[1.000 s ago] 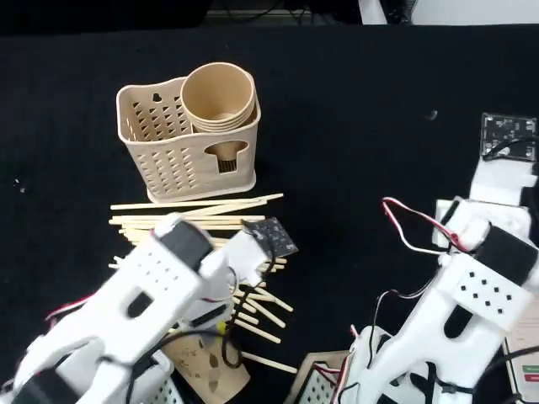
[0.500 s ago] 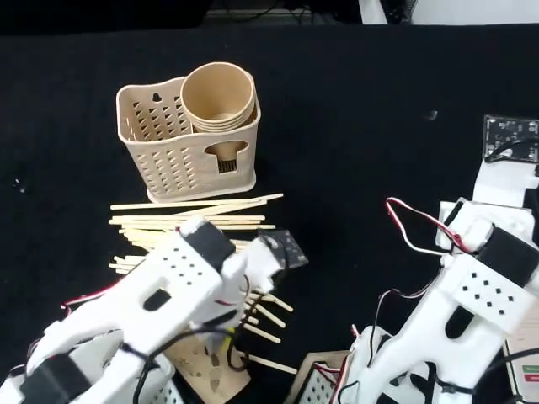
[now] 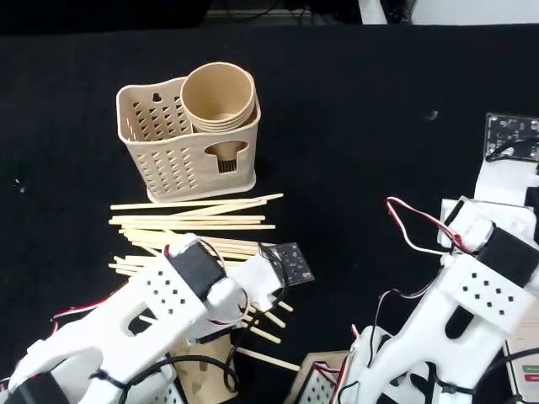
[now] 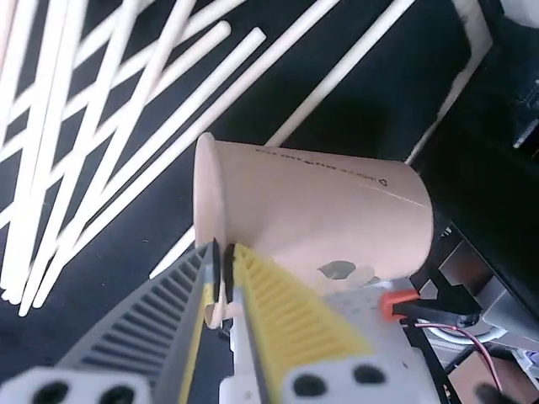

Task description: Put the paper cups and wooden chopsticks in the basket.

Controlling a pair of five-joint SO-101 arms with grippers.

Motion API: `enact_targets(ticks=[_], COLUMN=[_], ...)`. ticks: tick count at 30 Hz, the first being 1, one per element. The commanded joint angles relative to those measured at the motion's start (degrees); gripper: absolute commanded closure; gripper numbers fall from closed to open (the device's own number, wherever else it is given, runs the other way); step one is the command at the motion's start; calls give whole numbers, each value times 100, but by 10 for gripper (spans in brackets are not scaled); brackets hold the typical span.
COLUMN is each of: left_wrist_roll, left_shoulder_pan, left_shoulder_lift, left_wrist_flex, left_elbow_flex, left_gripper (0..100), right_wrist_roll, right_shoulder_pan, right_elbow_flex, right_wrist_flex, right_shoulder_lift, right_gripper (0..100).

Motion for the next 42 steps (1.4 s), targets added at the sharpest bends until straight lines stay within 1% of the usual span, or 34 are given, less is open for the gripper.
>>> enact_targets(ticks=[1,8,12,16,19,22,25,28,31,37,39,42], left_wrist_roll=[53,62,44,18,0,0,26,53,53,53,53,53], left_shoulder_pan=[13,13,-13,-347,-646,-875,-954,-875,-585,-4,13,4], left_shoulder_lift=[-185,-255,-281,-229,-220,-211,-281,-281,-281,-281,-220,-220], left_wrist_flex=[343,343,343,343,325,299,-185,-633,-1011,-923,-870,-853], left_elbow_flex=[-602,-1095,-1701,-2404,-2633,-2431,-1763,-1086,-620,-558,-505,-330], left_gripper=[970,971,971,971,971,970,970,970,970,960,916,812], right_wrist_roll=[0,0,0,0,0,0,0,0,0,0,0,0], right_shoulder_pan=[53,44,53,53,79,70,44,44,79,53,44,44], right_elbow_flex=[-286,-286,-286,-286,-286,-286,-286,-286,-277,-277,-277,-277], right_wrist_flex=[-114,-114,-114,-105,-105,-88,-88,-88,-88,-88,-88,-88], right_shoulder_lift=[22,22,22,22,22,22,22,22,22,22,22,22], right_gripper=[783,783,783,782,782,781,781,781,780,780,780,780])
